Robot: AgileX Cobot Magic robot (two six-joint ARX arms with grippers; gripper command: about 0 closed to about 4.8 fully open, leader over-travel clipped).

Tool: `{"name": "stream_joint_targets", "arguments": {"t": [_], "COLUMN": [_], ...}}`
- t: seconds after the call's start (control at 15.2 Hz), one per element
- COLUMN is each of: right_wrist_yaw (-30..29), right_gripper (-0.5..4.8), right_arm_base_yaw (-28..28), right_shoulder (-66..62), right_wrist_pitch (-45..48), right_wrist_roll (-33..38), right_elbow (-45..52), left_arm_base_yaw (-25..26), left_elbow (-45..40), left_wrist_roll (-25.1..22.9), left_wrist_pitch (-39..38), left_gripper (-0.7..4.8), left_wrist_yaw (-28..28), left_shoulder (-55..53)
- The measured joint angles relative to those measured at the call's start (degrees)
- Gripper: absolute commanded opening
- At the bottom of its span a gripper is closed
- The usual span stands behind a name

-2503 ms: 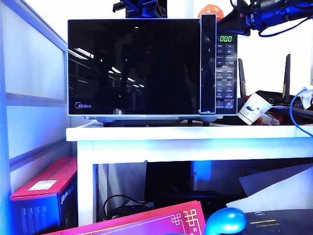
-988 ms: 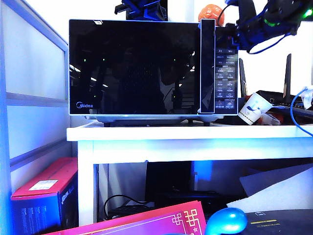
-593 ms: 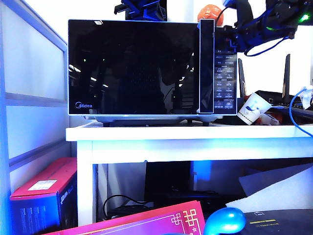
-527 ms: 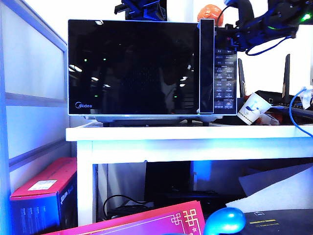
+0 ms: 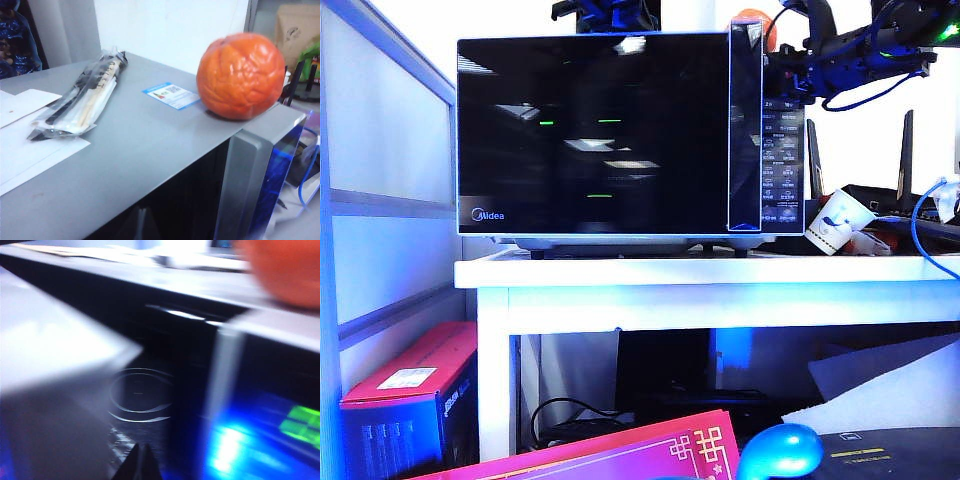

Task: Open the microwave door, place the orange inside the microwave, then close the microwave door.

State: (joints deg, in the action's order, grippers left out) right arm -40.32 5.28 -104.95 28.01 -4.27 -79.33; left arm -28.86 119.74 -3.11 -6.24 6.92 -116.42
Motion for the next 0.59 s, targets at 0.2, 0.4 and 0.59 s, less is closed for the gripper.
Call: {"name": "stream_joint_targets", "arguments": {"t": [0.2, 0.4, 0.59], "right_wrist_yaw": [-2.16, -3.28, -4.42], "right_gripper": [0.02, 0.01, 0.01], "right_arm_base_yaw": [-0.13, -1.60, -2.08], "right_shoulder": [1.70, 3.39, 4.37], "right_wrist_pitch": [-0.04, -0.04, -0.04], "right_wrist_roll": [0.00, 0.04, 0.44], "right_elbow": [0.00, -0.07, -0.09], "left_arm_base_yaw": [0.02, 0.02, 0.13], "left_elbow": [0.00, 0.07, 0.28], "left_wrist_roll": [0.17, 0.15, 0.07], "left_wrist_pitch": [-1.18, -2.97, -5.27], "left_gripper": [-0.05, -0.05, -0.05], "left_wrist_yaw": [-0.02, -0.02, 1.60], "left_shoulder": [0.04, 0.33, 0.66]}}
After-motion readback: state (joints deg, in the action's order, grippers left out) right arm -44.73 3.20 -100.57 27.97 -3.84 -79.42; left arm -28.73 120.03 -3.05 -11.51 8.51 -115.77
